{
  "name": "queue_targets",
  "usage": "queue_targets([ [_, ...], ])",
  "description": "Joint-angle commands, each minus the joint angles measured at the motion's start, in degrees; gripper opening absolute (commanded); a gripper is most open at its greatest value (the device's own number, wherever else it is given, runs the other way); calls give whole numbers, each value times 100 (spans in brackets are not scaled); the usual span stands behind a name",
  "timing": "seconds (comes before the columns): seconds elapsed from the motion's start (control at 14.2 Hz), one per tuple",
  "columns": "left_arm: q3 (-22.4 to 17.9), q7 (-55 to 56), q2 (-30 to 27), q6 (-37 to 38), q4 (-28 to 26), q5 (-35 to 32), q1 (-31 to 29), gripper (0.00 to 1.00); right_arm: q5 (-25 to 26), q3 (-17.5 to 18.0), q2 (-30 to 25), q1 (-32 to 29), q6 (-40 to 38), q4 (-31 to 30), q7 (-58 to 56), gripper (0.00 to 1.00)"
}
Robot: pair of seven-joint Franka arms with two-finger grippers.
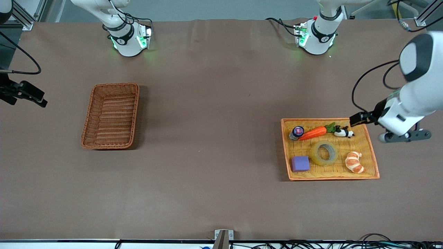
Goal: Move tape to another basket
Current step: 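Lower the left gripper onto the yellow tape roll in the tray and grasp it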
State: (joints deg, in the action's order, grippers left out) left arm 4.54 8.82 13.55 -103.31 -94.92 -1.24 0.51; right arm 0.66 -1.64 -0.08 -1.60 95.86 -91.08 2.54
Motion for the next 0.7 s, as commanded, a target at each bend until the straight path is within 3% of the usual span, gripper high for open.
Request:
queue_targets([
  [0.0, 12, -65, 542, -451, 106, -306, -16, 100, 49, 50, -141, -59, 3, -94, -43, 100],
  [0.21, 12, -56, 1043, -1102, 88, -421, -25, 100, 49, 50, -141, -51, 3, -94, -43, 100],
  [0.63, 12, -56, 1887, -1472, 88, -430, 1, 100, 49, 50, -141, -59, 11, -94, -25, 100],
])
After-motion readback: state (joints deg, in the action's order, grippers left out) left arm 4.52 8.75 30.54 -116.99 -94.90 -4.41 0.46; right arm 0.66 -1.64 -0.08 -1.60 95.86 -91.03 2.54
